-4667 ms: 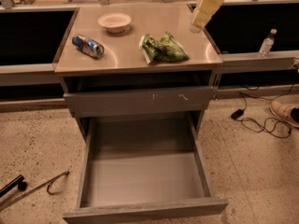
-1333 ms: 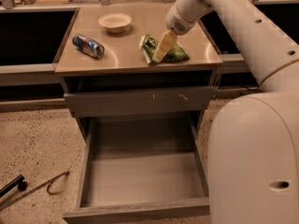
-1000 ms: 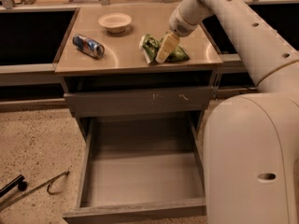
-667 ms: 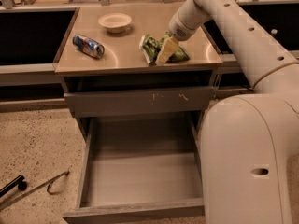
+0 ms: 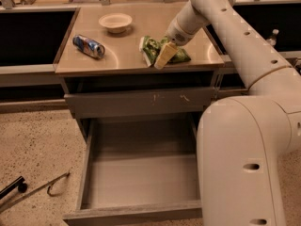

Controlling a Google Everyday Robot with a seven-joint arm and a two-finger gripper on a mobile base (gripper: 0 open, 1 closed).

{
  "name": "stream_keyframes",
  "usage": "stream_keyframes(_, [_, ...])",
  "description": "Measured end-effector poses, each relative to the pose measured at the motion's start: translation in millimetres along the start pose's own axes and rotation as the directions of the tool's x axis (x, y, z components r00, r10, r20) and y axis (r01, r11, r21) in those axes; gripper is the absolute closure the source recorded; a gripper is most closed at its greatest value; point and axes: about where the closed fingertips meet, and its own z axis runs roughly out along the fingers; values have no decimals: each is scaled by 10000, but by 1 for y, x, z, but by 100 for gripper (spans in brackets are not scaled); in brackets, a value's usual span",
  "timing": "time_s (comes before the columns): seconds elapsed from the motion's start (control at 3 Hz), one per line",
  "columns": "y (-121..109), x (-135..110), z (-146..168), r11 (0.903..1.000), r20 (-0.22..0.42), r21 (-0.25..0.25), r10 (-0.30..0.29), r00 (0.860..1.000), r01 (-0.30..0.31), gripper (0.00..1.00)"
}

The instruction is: Place green jalapeno chip bag into middle drawer

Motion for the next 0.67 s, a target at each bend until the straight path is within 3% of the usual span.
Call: stream_keyframes(0.67, [4, -7, -8, 10000, 132, -22, -39, 9999, 39, 66])
